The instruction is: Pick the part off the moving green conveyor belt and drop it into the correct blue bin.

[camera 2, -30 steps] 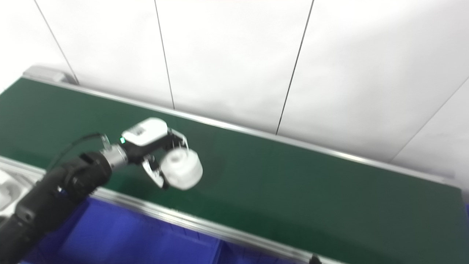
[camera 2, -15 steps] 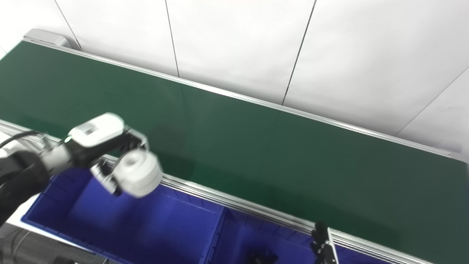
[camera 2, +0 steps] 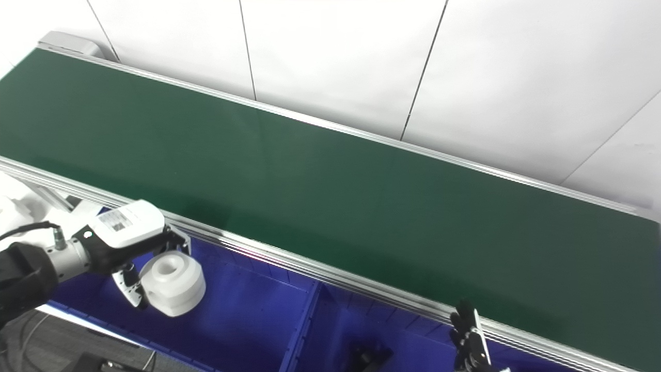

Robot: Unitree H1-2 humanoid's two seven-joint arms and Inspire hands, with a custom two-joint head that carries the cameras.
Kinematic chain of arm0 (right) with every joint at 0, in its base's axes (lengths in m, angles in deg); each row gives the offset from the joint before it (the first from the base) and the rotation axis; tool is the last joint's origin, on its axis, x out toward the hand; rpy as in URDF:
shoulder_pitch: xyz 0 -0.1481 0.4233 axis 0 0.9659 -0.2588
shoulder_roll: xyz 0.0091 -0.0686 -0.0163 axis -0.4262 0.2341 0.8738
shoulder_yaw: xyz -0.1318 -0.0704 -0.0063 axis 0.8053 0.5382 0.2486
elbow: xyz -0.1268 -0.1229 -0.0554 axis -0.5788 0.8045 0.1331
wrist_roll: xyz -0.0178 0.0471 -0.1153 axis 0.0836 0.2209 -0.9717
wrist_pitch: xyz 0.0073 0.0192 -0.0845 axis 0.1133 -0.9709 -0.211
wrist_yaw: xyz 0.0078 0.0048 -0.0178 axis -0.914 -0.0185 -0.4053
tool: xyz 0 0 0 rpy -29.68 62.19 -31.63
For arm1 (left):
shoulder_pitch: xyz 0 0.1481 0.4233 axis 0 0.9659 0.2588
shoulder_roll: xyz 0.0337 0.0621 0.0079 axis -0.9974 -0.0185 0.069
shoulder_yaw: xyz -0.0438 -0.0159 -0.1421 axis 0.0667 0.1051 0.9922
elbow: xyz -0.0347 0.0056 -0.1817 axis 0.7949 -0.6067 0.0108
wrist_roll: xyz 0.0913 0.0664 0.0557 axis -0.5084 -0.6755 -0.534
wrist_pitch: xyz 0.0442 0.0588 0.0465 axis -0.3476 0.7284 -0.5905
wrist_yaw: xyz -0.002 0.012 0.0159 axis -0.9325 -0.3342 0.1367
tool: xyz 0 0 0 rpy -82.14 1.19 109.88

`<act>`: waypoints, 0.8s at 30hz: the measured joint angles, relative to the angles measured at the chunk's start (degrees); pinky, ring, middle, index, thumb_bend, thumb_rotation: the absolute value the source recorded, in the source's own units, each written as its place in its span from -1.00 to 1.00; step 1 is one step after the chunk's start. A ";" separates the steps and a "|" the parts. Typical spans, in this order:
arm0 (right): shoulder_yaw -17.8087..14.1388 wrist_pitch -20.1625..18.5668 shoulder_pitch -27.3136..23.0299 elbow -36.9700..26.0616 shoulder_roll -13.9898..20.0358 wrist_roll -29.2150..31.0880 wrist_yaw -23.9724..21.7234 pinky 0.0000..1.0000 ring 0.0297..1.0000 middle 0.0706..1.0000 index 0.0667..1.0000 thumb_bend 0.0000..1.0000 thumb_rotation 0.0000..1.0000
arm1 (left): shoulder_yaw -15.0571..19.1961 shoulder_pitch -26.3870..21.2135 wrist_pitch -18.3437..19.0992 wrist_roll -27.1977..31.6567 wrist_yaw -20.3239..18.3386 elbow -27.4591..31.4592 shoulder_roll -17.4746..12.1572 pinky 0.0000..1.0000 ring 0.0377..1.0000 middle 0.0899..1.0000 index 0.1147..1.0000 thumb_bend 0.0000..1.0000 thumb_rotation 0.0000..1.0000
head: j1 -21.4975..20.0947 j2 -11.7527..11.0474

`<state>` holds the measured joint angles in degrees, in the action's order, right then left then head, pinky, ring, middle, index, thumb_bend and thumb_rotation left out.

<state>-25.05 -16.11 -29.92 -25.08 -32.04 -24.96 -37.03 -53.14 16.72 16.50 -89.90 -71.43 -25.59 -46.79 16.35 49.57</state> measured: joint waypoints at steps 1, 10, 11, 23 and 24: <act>-0.04 0.00 0.01 0.00 0.00 0.00 0.00 1.00 0.94 1.00 1.00 0.93 0.74 | 0.02 -0.12 -0.10 -0.99 0.67 -0.40 0.03 -0.12 -0.18 -0.14 -0.15 0.05 -1.00 | -0.26 0.00; -0.09 -0.04 0.11 -0.03 -0.10 -0.24 0.00 1.00 0.93 1.00 1.00 0.94 0.71 | 0.77 -0.18 5.89 -2.63 -2.15 2.03 0.76 0.37 0.44 0.46 0.40 1.00 0.06 | -0.70 0.26; -0.09 -0.04 0.10 -0.04 -0.11 -0.12 -0.01 1.00 0.93 1.00 1.00 0.94 0.70 | 0.71 -0.17 6.30 -2.65 -3.16 2.63 0.73 0.42 0.49 0.52 0.46 1.00 0.14 | -0.70 0.26; 0.05 -0.09 -0.26 -0.03 -0.51 0.10 -0.06 1.00 0.93 1.00 1.00 0.95 0.69 | 0.68 0.40 7.39 0.08 -8.34 6.99 -0.46 0.62 0.71 0.79 0.75 1.00 0.28 | -1.23 0.09; 0.13 -0.10 -0.24 -0.03 -0.66 0.09 -0.06 1.00 0.93 1.00 1.00 0.95 0.68 | 1.09 0.89 7.42 1.95 -8.79 8.38 -0.66 0.62 0.71 0.79 0.75 1.00 0.28 | -1.23 0.09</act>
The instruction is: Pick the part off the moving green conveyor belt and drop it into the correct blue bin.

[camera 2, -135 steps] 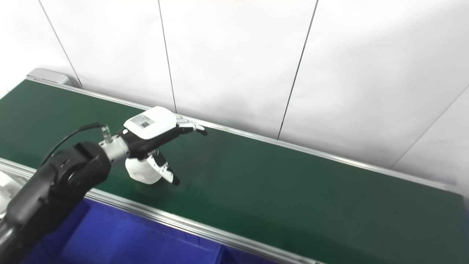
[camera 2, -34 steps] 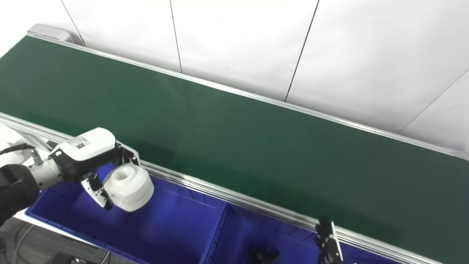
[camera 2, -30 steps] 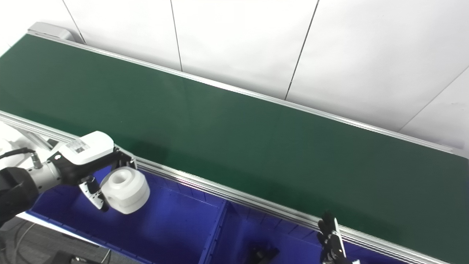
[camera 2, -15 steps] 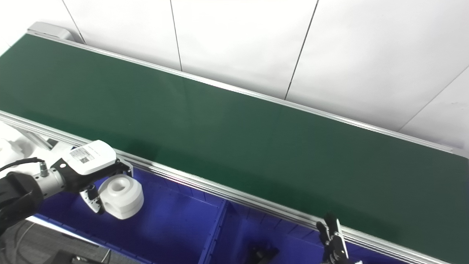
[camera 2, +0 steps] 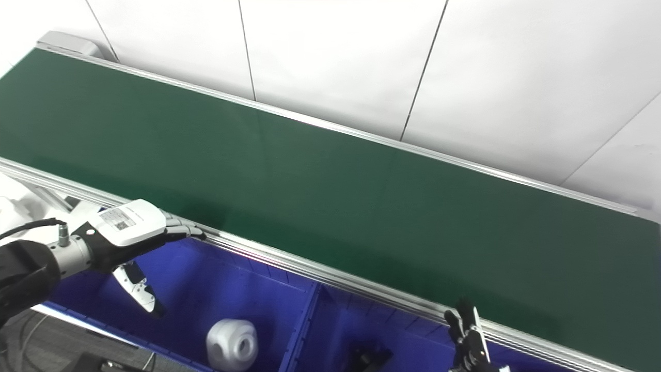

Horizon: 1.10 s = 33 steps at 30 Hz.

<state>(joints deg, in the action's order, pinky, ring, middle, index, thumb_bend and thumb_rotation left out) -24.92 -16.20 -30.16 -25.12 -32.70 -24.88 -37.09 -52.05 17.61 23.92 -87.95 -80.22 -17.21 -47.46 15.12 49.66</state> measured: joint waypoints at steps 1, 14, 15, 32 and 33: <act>0.06 -0.01 -0.01 0.00 -0.07 0.00 0.00 1.00 0.93 1.00 1.00 0.95 0.68 | 0.36 0.40 0.21 1.73 -0.32 0.97 -0.02 0.62 0.72 0.80 0.75 1.00 0.30 | -0.35 0.17; 2.22 -1.76 0.07 -0.48 -1.66 -2.49 0.82 0.87 0.85 1.00 1.00 0.97 0.64 | 2.16 3.94 17.99 50.29 0.13 19.58 9.17 0.88 0.97 0.99 1.00 1.00 0.19 | -17.19 2.72; 2.82 -2.53 0.26 -1.06 -2.46 -3.50 1.13 0.86 0.84 1.00 1.00 0.97 0.64 | 2.96 3.74 18.02 52.37 2.31 20.54 12.14 0.90 0.98 1.00 1.00 1.00 0.20 | -20.62 2.99; 9.73 -5.94 0.52 -2.58 -11.40 -15.17 6.06 0.94 0.95 1.00 1.00 0.94 0.79 | -0.65 -1.85 17.04 46.09 11.37 2.58 29.71 0.94 0.98 1.00 1.00 0.76 0.00 | -38.67 3.87; 9.90 -5.97 0.53 -2.60 -11.64 -15.57 6.37 0.92 0.95 1.00 1.00 0.95 0.78 | -1.31 -1.83 17.04 45.11 11.49 2.55 30.22 0.94 0.99 1.00 1.00 0.77 -0.02 | -41.02 4.04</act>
